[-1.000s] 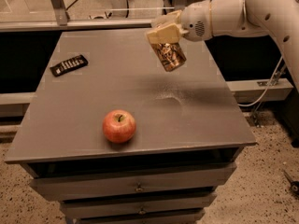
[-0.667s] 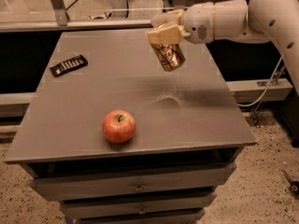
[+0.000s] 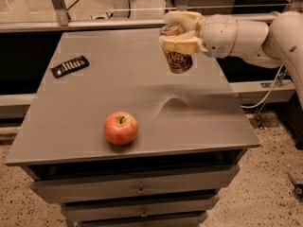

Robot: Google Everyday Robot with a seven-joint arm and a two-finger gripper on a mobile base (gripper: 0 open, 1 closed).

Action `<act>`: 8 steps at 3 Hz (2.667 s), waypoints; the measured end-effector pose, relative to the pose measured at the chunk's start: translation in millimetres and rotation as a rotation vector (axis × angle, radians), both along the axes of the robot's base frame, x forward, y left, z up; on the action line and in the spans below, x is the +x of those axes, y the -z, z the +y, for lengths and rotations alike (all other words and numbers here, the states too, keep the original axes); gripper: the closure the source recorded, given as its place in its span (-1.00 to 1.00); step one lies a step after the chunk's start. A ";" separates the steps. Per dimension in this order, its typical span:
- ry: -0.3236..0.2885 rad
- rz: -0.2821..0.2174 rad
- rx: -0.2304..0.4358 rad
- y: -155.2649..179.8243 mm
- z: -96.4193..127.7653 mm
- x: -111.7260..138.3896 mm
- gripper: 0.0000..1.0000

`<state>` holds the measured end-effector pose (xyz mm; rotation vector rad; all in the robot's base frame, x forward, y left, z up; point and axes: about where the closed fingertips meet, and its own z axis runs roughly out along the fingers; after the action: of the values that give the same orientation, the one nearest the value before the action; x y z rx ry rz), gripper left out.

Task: Place orange can upright

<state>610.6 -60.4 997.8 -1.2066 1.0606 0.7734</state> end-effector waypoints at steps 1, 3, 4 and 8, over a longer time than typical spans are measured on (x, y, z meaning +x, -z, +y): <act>-0.019 -0.064 0.082 11.8 -13.2 -2.7 1.00; -0.063 -0.089 0.280 35.4 -23.2 2.8 0.68; -0.076 -0.090 0.299 42.9 -29.1 1.2 0.24; -0.076 -0.055 0.273 68.0 -50.1 -16.7 -1.00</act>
Offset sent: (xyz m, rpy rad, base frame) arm 0.0072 -0.0348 -0.0474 0.4068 -0.1068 0.0708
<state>593.8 -110.4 929.8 -1.0328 0.8376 0.9077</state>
